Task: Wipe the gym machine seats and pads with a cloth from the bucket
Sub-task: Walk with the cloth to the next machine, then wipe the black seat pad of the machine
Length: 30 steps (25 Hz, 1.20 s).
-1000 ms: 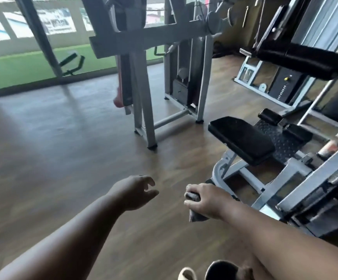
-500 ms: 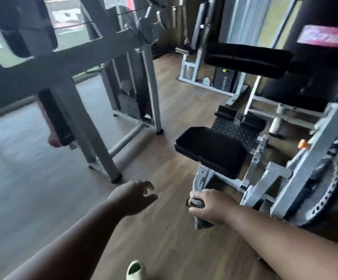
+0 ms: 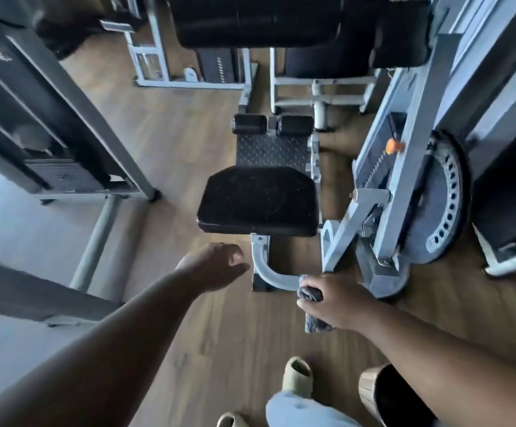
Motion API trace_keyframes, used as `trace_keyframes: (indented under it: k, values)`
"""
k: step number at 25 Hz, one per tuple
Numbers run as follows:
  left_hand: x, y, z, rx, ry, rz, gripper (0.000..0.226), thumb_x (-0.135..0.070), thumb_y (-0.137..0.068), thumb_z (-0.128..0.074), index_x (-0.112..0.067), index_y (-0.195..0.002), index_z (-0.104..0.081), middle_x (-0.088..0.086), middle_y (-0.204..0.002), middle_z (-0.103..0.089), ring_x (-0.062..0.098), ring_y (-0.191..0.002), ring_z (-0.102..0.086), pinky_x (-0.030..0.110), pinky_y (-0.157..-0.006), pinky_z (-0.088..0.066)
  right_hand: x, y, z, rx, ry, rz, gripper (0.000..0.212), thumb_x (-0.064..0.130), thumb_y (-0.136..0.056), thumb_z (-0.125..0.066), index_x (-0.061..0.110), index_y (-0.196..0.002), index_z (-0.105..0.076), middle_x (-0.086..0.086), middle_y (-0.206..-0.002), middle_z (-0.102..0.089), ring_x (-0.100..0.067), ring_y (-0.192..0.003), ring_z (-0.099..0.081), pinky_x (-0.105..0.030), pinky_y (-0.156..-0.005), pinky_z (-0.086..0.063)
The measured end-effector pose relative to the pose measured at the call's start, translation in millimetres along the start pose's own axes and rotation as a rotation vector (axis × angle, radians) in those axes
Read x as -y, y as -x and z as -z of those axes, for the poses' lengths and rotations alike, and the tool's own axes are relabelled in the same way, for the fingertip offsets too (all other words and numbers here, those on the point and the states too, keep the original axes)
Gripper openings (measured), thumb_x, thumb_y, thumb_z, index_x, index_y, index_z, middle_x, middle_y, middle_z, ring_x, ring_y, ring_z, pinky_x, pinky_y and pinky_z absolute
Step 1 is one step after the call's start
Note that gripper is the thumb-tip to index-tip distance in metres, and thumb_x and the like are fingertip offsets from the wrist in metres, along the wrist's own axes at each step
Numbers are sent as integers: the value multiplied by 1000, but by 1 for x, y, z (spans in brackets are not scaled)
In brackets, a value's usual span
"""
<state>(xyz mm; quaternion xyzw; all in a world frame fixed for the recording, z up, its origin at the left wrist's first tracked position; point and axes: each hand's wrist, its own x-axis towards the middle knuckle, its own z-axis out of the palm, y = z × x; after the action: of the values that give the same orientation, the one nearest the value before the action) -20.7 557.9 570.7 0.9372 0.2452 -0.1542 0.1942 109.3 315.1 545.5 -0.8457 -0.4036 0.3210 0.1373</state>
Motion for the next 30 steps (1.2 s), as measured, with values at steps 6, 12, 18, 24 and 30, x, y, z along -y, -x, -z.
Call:
trace_keyframes:
  k: [6,12,18,24,30]
  values:
    - [-3,-97,-21,-33,58,-20,33,-52,-94,-56,-30,-116,-65,-10,-112,-69,10,-92,-61,28,-78,-49,-30,-82,28,0,3,-11,15,58,-83,-52,43,-87,-51,15,-87,-60,-9,-83,-60,-38,-79,-53]
    - [39,-172,-50,-40,66,20,27,-51,-91,-56,-36,-111,-66,-9,-108,-70,19,-97,-68,39,-85,-56,-47,-161,16,-39,27,-8,28,53,-92,-51,41,-116,-55,13,-106,-59,-17,-93,-61,-34,-71,-48]
    - [91,-267,-95,-276,-3,-30,40,-47,-90,-56,-30,-125,-64,0,-133,-59,29,-122,-53,46,-102,-42,-81,-268,-24,-405,127,91,63,42,-94,-55,22,-150,-36,-7,-124,-63,-31,-108,-59,-36,-72,-45]
    - [123,-318,-131,-445,-111,-93,54,-62,-88,-48,-34,-133,-58,-5,-140,-52,23,-132,-43,48,-110,-27,-108,-347,-70,-610,311,74,54,42,-97,-38,10,-138,-52,-14,-128,-63,-35,-129,-50,-51,-104,-42]
    - [123,-326,-142,-542,-116,-90,48,-63,-86,-45,-41,-127,-56,-8,-129,-51,24,-128,-44,50,-109,-29,-115,-367,-88,-889,350,169,48,40,-95,-42,11,-125,-67,-11,-126,-69,-32,-122,-60,-47,-98,-47]
